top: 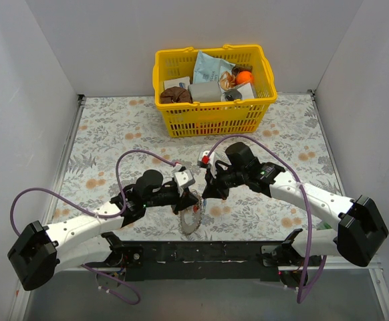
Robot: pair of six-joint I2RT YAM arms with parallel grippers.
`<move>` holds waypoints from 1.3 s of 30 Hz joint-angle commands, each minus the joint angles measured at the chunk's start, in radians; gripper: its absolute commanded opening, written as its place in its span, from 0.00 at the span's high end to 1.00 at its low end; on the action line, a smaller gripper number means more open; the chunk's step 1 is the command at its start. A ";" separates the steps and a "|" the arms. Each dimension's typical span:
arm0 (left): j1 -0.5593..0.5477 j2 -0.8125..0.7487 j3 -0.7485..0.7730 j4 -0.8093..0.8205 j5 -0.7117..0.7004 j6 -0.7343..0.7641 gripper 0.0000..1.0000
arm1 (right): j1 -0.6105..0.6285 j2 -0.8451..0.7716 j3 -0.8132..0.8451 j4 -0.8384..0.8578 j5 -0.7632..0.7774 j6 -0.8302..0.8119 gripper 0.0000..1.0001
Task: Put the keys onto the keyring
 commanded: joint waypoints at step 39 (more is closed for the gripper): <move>-0.016 -0.115 -0.023 0.084 0.014 0.010 1.00 | -0.001 -0.261 -0.094 0.123 0.077 -0.006 0.15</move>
